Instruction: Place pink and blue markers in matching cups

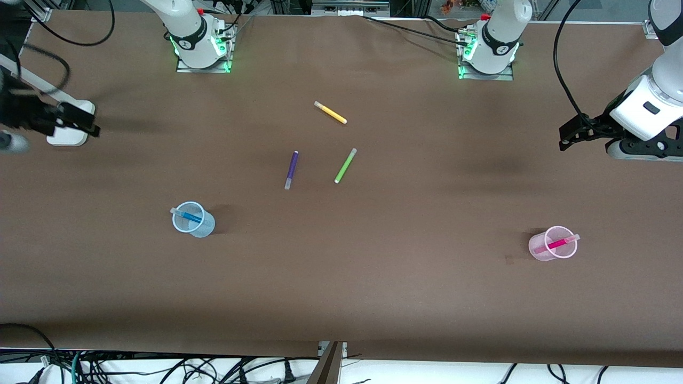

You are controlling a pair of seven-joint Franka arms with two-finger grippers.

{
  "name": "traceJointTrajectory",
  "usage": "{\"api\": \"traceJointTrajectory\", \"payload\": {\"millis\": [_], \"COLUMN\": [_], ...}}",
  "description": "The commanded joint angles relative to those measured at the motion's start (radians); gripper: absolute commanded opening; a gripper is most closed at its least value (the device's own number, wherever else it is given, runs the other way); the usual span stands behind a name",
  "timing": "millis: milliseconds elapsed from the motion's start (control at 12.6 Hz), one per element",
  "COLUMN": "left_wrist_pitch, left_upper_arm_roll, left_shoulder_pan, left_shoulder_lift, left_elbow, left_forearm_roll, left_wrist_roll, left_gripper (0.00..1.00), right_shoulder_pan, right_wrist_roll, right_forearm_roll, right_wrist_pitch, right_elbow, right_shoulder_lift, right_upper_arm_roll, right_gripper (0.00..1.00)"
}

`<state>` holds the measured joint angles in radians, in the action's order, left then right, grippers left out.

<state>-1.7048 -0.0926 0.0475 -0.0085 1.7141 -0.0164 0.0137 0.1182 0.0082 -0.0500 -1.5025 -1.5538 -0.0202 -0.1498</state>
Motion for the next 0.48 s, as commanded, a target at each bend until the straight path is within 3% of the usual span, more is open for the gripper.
{"api": "traceJointTrajectory", "payload": {"millis": [0,158,396], "left_wrist_pitch": [0.002,0.004,0.004], "left_upper_arm_roll": [-0.004,-0.004,0.001], "left_shoulder_pan": [0.000,0.003,0.005], "left_shoulder_lift": [0.010,0.008,0.008], "left_elbow": [-0.019,-0.019,-0.019], "left_forearm_roll": [0.023,0.023,0.023], "left_wrist_roll": [0.005,0.000,-0.003], "left_gripper": [1.00,1.00,1.00], "right_shoulder_pan": [-0.034,-0.037,-0.035], "right_wrist_roll": [0.009,0.012,0.007], "right_forearm_roll": [0.042,0.064,0.091], "right_wrist_pitch": [-0.006,0.001,0.002], "right_elbow": [-0.078,-0.074,-0.058], "right_shoulder_lift": [0.057,0.054,0.028], "right_upper_arm_roll": [0.044,0.090,0.096], "right_gripper": [1.00,1.00,1.00]}}
